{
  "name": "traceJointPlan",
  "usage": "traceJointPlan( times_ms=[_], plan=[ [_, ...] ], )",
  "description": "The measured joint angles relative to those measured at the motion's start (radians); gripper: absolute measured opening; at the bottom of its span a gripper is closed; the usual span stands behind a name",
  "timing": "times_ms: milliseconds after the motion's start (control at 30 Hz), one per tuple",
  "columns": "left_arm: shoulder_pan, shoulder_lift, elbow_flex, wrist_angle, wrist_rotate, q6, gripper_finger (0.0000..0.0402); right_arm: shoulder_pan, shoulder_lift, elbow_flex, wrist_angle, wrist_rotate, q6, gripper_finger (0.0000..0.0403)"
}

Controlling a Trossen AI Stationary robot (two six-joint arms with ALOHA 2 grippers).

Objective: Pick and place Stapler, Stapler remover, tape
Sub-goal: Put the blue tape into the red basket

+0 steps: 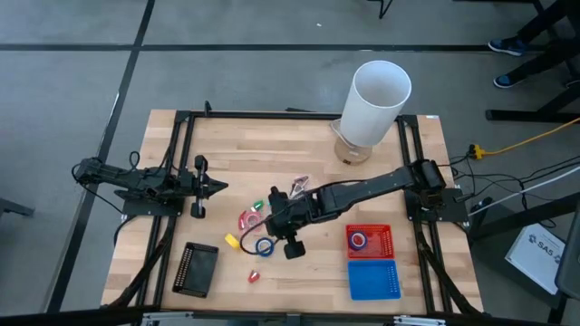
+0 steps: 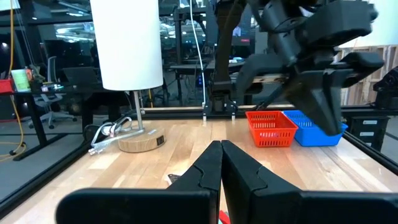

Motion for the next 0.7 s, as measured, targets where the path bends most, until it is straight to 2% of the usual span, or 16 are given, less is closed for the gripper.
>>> traceJointPlan(
  times_ms=[333,500,567,700],
  plan=[
    [0.0,0.0,0.0,0.0,0.0,0.0,0.0004,0.046,0.047,0.001,0.04,0.0,-0.045,0.0026],
    [0.0,0.002,0.0,-0.004,0.0,0.0,0.0004,0.054,0.094,-0.001,0.095,-0.102,-0.116,0.0026],
    [0.0,0.004,0.0,-0.006,0.0,0.0,0.0004,0.053,0.109,-0.001,0.13,-0.106,-0.17,0.0026],
    [0.0,0.004,0.0,-0.006,0.0,0.0,0.0004,0.046,0.131,-0.001,0.16,-0.102,-0.172,0.0026]
  ],
)
